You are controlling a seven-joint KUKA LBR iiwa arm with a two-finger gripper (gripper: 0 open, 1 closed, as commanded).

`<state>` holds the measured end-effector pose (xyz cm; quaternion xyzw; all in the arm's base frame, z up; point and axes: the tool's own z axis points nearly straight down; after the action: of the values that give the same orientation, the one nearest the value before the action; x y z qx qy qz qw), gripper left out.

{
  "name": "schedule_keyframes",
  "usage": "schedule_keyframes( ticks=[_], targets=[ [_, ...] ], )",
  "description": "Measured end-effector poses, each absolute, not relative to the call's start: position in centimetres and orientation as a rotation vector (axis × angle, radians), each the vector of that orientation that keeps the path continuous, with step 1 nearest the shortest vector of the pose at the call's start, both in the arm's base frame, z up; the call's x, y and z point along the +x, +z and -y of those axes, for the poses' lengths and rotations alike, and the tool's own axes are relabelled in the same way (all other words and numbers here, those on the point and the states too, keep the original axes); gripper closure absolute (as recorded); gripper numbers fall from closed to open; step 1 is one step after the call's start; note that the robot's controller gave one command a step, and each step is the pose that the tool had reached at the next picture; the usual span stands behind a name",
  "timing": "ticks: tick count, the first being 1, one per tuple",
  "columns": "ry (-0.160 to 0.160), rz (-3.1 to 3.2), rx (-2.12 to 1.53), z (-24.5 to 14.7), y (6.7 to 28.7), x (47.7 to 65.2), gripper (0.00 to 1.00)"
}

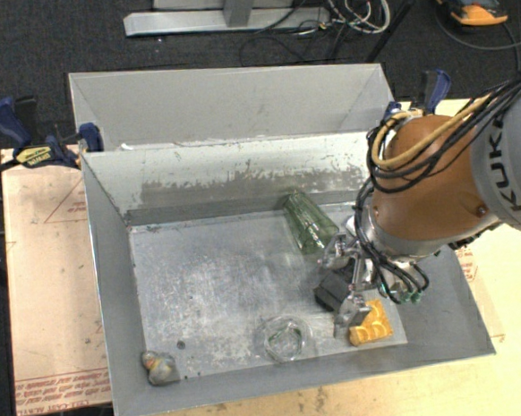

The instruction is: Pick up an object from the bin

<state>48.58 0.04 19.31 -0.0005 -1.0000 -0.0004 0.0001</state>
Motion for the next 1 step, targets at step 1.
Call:
schedule_keyframes(
  ticks=[1],
  targets=[
    [-0.035,3.156,0.176,4.90,10.74,53.79,1.00]
  ],
)
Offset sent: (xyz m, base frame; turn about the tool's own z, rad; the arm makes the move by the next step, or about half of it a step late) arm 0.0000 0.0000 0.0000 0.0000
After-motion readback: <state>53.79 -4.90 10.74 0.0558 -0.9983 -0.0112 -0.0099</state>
